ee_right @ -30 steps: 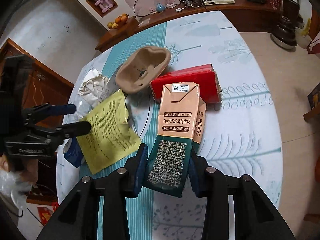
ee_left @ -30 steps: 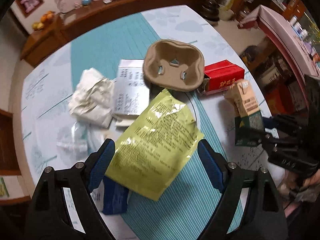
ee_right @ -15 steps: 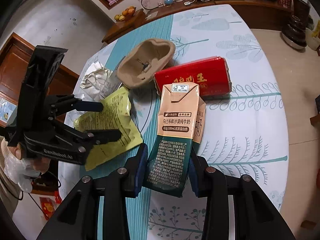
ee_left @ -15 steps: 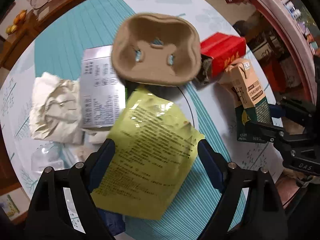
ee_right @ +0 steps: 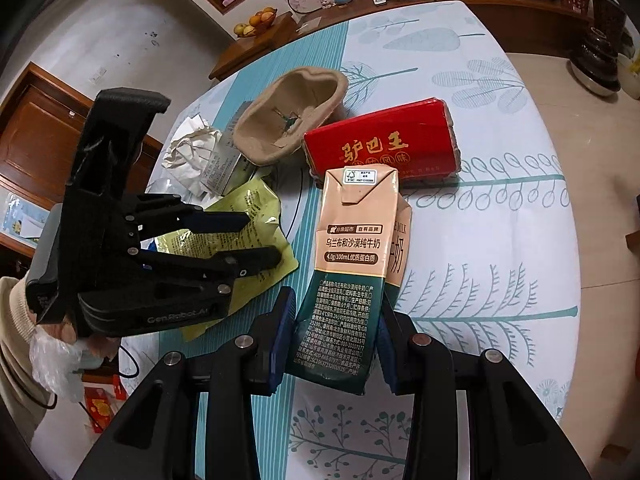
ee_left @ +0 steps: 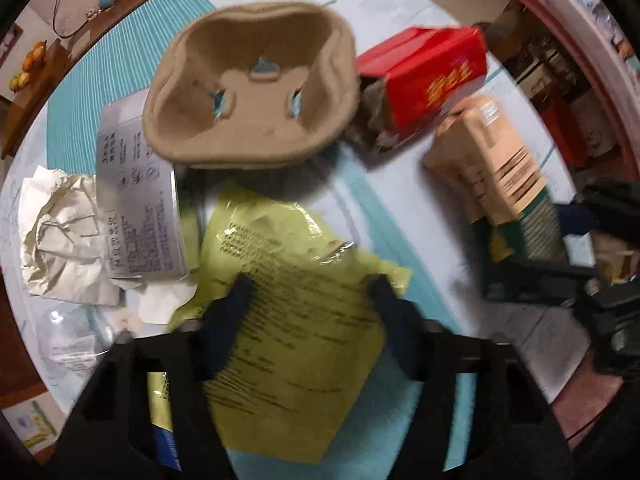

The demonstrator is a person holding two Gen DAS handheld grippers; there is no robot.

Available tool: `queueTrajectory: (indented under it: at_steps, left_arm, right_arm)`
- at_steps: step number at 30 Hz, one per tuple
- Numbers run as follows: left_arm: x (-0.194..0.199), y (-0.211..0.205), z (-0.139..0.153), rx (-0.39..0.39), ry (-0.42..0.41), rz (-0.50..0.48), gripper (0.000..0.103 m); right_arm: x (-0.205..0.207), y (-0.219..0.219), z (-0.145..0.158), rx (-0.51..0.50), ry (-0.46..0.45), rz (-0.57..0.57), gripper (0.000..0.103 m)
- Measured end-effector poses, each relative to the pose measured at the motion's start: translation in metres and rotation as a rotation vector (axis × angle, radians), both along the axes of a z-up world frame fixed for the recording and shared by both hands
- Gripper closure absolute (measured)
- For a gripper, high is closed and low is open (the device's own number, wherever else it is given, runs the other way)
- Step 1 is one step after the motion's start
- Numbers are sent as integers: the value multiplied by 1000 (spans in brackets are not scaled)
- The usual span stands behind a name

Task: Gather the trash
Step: 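Grasp the tan milk carton with the right tool while the left tool grasps the yellow-green packet, then carry carton and packet over the black bin and open both tools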

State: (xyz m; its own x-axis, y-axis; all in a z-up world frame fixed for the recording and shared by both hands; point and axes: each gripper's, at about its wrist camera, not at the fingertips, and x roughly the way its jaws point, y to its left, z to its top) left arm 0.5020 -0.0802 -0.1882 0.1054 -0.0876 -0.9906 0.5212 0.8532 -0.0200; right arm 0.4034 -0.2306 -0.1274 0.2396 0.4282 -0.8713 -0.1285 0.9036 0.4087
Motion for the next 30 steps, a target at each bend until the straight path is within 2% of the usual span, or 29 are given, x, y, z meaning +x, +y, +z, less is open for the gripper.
queueTrajectory:
  at_steps: [6, 11, 21, 30]
  left_arm:
    - [-5, -14, 8, -10, -29, 45, 78]
    - [-19, 11, 28, -78, -47, 175, 102]
    - [-77, 30, 80, -213, -137, 298, 103]
    - [-157, 43, 144, -312, -244, 297, 103]
  right_arm:
    - [-5, -2, 1, 8, 4, -11, 66]
    - [-9, -6, 3, 15, 7, -26, 66]
    - [-38, -1, 37, 22, -62, -26, 66]
    - [-106, 16, 87, 8, -130, -36, 66]
